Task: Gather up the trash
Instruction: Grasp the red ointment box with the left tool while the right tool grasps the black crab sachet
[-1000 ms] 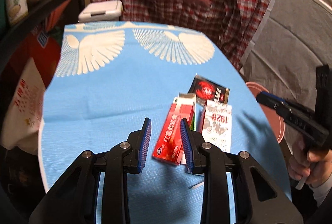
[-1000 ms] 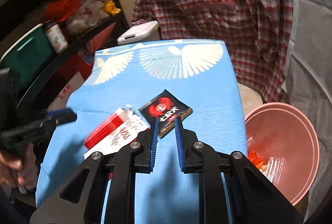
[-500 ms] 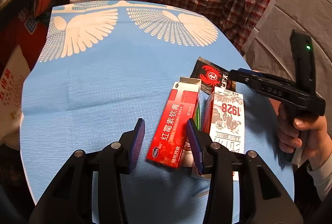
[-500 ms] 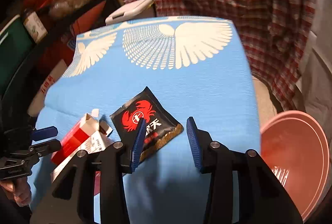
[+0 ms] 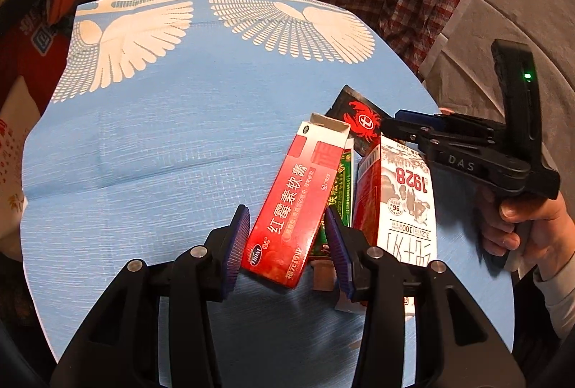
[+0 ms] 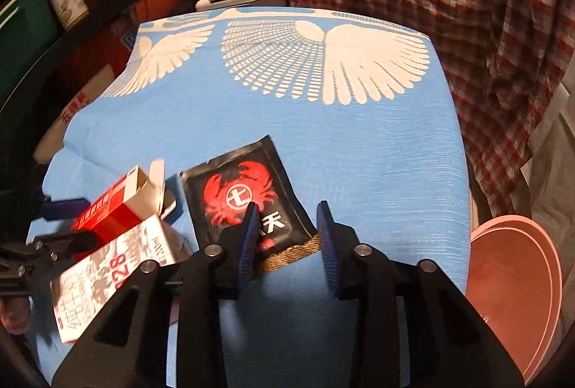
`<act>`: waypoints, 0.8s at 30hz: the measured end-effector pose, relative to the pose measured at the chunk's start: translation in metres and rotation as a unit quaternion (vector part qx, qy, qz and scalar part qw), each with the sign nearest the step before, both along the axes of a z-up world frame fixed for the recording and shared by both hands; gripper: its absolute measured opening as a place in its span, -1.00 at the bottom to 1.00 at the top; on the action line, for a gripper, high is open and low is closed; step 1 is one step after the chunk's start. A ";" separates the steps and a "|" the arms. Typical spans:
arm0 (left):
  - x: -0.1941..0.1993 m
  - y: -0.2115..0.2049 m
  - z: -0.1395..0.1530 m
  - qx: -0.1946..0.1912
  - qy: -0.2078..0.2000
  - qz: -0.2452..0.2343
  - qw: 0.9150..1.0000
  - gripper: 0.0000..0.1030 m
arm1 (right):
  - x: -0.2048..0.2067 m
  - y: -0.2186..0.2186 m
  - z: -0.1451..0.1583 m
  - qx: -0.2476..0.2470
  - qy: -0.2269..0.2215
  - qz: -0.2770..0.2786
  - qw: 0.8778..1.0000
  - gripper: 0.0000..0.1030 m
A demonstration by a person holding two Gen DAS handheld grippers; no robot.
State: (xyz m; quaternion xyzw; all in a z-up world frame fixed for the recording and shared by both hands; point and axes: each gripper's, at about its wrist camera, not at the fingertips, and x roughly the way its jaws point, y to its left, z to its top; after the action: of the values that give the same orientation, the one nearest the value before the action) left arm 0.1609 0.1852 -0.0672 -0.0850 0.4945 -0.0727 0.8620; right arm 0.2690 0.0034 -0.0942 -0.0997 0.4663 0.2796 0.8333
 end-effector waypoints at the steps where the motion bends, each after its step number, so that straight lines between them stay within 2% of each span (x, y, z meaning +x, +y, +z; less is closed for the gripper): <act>1: 0.000 -0.001 -0.001 0.002 0.004 -0.001 1.000 -0.16 | -0.002 0.000 0.001 -0.001 -0.001 0.007 1.000 -0.65; 4: 0.002 -0.002 -0.006 0.009 0.014 -0.003 1.000 -0.16 | -0.005 -0.002 0.001 -0.003 0.001 0.016 1.000 -0.99; 12: 0.001 0.001 -0.001 0.019 0.007 0.007 1.000 -0.29 | -0.015 -0.006 0.012 0.005 -0.019 0.026 0.999 -1.00; 24: -0.008 0.003 0.025 0.027 -0.032 0.032 0.999 -0.32 | -0.023 -0.025 0.056 0.044 -0.062 -0.004 0.997 -1.00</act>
State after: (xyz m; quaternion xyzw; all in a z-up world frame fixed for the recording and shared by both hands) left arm 0.1534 0.1884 -0.0425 -0.0751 0.4651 -0.0347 0.8814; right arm 0.2460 -0.0214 -0.0380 -0.0784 0.4009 0.2898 0.8655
